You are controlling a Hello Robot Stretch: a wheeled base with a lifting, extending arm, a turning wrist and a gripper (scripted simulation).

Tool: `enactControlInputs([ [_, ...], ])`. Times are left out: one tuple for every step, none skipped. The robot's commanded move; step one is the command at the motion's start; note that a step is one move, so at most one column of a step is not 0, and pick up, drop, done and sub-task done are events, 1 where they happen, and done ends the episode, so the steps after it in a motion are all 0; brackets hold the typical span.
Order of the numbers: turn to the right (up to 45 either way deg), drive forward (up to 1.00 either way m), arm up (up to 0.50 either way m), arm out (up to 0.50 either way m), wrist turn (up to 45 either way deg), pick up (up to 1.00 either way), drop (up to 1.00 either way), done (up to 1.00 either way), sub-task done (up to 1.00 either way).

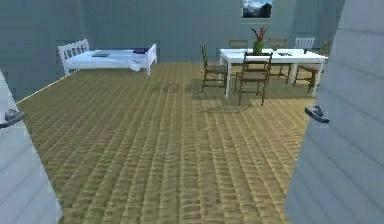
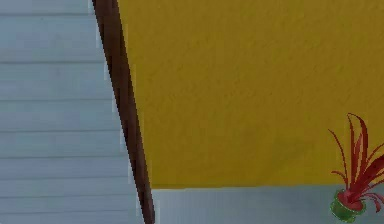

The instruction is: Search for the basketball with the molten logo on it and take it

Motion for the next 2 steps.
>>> enactControlInputs([
  [3.0, 0.00, 0.00, 0.00, 0.0, 0.00, 0.00, 0.00, 0.00],
  [0.0, 1.00, 0.00, 0.00, 0.0, 0.00, 0.00, 0.00, 0.00],
])
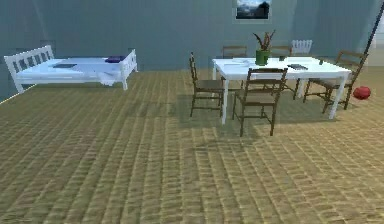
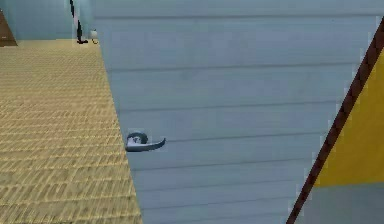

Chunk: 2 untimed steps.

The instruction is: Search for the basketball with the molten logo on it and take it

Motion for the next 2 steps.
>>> enactControlInputs([
  [0.0, 0.35, 0.00, 0.00, 0.0, 0.00, 0.00, 0.00, 0.00],
  [39.0, 0.00, 0.00, 0.00, 0.0, 0.00, 0.00, 0.00, 0.00],
])
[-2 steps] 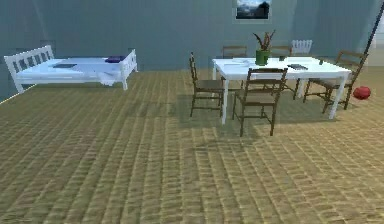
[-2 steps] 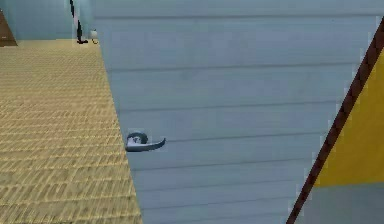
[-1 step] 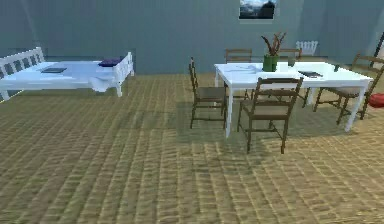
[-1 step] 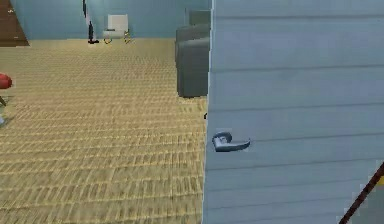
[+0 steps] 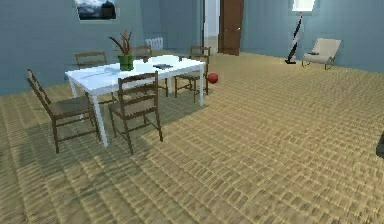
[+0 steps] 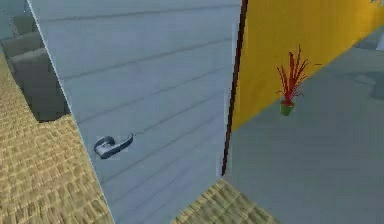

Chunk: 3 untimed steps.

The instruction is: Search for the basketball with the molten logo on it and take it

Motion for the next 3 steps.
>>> enactControlInputs([
  [0.0, 0.50, 0.00, 0.00, 0.0, 0.00, 0.00, 0.00, 0.00],
  [12.0, 0.00, 0.00, 0.00, 0.0, 0.00, 0.00, 0.00, 0.00],
  [3.0, 0.00, 0.00, 0.00, 0.0, 0.00, 0.00, 0.00, 0.00],
])
